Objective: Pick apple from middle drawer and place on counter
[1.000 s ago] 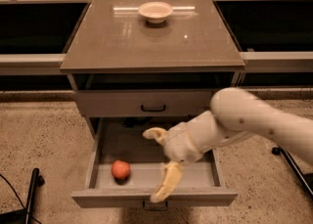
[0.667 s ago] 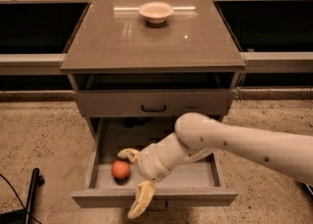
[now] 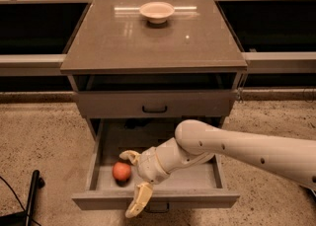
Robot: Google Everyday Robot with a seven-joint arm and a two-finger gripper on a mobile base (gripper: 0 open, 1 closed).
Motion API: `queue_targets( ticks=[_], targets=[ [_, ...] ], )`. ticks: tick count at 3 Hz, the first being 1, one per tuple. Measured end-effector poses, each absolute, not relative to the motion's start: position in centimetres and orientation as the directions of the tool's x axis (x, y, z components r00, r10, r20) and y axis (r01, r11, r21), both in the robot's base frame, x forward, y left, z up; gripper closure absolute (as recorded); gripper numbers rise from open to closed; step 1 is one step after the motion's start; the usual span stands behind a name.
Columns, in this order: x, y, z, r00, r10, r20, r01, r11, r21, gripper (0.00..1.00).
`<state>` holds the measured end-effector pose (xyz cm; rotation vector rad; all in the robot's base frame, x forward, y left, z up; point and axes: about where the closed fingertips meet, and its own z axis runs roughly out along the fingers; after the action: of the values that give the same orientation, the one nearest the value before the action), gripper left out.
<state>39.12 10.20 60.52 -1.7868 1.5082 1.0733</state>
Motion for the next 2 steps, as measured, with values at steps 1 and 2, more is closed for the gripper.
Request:
queue_targets(
  ticks=[1, 2],
  targets=[
    [43.0, 8.6, 56.7, 0.033, -0.557, -0.83, -0.989, -0.136, 0.052, 0.0],
    [47.8, 7.1, 51.7, 0.028, -0.587, -0.809, -0.998, -0.068, 0.015, 0.0]
  ],
)
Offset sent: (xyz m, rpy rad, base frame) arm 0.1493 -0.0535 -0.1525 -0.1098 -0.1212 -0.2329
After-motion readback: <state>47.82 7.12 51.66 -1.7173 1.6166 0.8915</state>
